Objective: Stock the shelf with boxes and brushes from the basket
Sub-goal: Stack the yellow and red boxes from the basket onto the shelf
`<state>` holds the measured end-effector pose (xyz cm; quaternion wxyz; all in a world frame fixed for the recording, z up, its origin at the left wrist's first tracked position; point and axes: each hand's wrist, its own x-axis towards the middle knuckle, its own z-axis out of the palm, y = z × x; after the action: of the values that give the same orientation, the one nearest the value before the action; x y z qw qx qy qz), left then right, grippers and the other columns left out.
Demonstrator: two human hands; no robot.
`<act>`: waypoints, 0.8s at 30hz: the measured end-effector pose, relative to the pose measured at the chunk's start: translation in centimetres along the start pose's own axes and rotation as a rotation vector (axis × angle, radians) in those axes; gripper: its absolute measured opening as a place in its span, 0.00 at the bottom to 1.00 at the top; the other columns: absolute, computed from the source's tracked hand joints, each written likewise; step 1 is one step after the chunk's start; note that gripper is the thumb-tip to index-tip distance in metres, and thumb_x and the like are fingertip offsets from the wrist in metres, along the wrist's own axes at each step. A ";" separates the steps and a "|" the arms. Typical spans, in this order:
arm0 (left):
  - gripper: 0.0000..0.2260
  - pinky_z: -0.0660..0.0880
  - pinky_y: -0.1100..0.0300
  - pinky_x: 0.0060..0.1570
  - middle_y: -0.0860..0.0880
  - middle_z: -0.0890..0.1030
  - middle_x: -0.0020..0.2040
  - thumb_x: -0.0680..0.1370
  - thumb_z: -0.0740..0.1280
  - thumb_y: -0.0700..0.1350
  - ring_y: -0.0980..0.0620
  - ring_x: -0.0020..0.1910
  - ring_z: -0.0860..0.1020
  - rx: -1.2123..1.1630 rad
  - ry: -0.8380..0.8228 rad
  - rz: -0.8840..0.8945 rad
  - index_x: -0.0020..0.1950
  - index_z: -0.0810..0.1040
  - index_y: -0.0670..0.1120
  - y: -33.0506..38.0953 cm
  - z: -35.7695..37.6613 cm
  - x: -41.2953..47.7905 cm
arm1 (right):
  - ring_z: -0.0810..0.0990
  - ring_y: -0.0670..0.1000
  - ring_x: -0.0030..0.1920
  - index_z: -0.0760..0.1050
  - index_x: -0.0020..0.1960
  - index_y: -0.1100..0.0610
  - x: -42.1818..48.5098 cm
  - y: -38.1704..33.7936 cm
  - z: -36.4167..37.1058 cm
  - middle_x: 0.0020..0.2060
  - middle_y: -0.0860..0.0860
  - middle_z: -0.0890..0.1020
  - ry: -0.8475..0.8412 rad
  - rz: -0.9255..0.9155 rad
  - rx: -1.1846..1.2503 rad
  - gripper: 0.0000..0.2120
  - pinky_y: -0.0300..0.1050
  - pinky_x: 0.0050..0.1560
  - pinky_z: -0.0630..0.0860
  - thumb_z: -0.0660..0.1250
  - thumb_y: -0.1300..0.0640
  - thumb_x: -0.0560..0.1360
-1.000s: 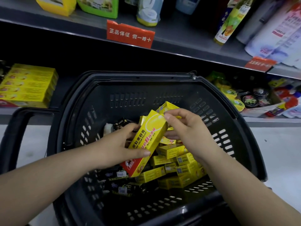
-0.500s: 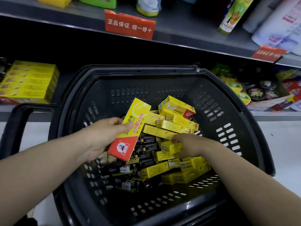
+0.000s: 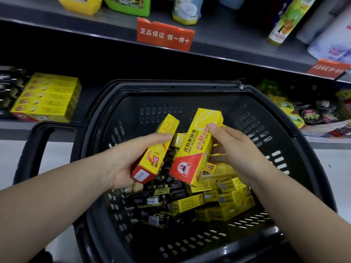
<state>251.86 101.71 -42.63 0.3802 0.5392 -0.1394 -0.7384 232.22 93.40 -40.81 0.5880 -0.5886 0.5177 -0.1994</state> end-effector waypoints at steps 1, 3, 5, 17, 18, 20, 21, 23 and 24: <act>0.15 0.75 0.63 0.28 0.47 0.80 0.31 0.55 0.75 0.53 0.53 0.26 0.77 0.000 0.011 0.004 0.36 0.84 0.45 -0.1 0.1 0.2 | 0.84 0.49 0.37 0.76 0.49 0.55 -0.4 0.1 0.1 0.38 0.51 0.85 -0.005 0.082 0.097 0.15 0.38 0.33 0.78 0.61 0.43 0.76; 0.15 0.76 0.63 0.27 0.46 0.82 0.32 0.56 0.73 0.50 0.51 0.26 0.79 -0.006 -0.012 0.008 0.38 0.84 0.44 -0.1 0.2 0.5 | 0.85 0.51 0.38 0.77 0.47 0.54 -0.6 0.5 0.2 0.38 0.52 0.85 0.012 0.174 0.170 0.14 0.40 0.33 0.79 0.63 0.43 0.75; 0.11 0.77 0.63 0.26 0.46 0.84 0.35 0.58 0.70 0.51 0.51 0.28 0.82 0.022 -0.077 -0.004 0.34 0.86 0.46 -0.2 0.6 0.3 | 0.85 0.52 0.40 0.78 0.45 0.52 -0.6 0.8 0.5 0.39 0.52 0.85 0.032 0.202 0.215 0.12 0.42 0.34 0.79 0.65 0.44 0.74; 0.14 0.81 0.56 0.35 0.48 0.86 0.46 0.70 0.69 0.52 0.51 0.41 0.84 0.145 -0.118 0.078 0.54 0.79 0.52 -1.3 1.9 -0.5 | 0.82 0.52 0.49 0.75 0.60 0.61 -1.4 0.6 2.6 0.47 0.52 0.84 -0.182 0.250 0.306 0.28 0.49 0.54 0.79 0.69 0.45 0.66; 0.20 0.82 0.54 0.39 0.48 0.85 0.48 0.66 0.70 0.53 0.50 0.44 0.84 0.161 -0.118 0.089 0.57 0.78 0.52 -1.4 1.8 -0.5 | 0.82 0.52 0.49 0.74 0.60 0.62 -1.4 0.5 2.6 0.47 0.52 0.83 -0.193 0.249 0.289 0.25 0.48 0.53 0.80 0.68 0.47 0.69; 0.28 0.81 0.50 0.46 0.47 0.85 0.49 0.60 0.73 0.53 0.48 0.47 0.84 0.197 -0.096 0.099 0.60 0.76 0.52 -1.4 1.9 -0.5 | 0.83 0.50 0.47 0.72 0.59 0.64 -1.3 0.3 2.2 0.48 0.53 0.83 -0.220 0.221 0.235 0.21 0.45 0.50 0.81 0.65 0.49 0.74; 0.29 0.81 0.49 0.48 0.47 0.85 0.50 0.60 0.73 0.52 0.47 0.48 0.84 0.211 -0.082 0.106 0.61 0.76 0.52 -1.5 1.8 -0.4 | 0.83 0.49 0.46 0.73 0.58 0.63 -1.3 0.1 1.6 0.49 0.52 0.82 -0.239 0.193 0.147 0.19 0.43 0.48 0.81 0.63 0.49 0.76; 0.30 0.79 0.45 0.51 0.46 0.85 0.49 0.59 0.74 0.50 0.44 0.49 0.83 0.249 -0.027 0.105 0.61 0.76 0.51 -1.6 1.7 -0.3 | 0.83 0.47 0.46 0.75 0.57 0.58 -0.7 -0.1 -0.3 0.52 0.49 0.81 -0.293 0.072 -0.286 0.15 0.40 0.49 0.79 0.63 0.48 0.77; 0.30 0.77 0.42 0.54 0.46 0.85 0.49 0.58 0.75 0.50 0.43 0.49 0.83 0.278 0.009 0.099 0.60 0.76 0.51 -1.7 1.7 -0.3 | 0.82 0.46 0.49 0.75 0.58 0.55 -0.3 0.1 -1.7 0.54 0.48 0.79 -0.316 0.015 -0.588 0.14 0.38 0.50 0.77 0.65 0.49 0.76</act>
<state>249.71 102.71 -42.83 0.3382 0.5824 -0.2650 -0.6900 230.62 92.85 -40.40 0.4675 -0.7528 0.4599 0.0566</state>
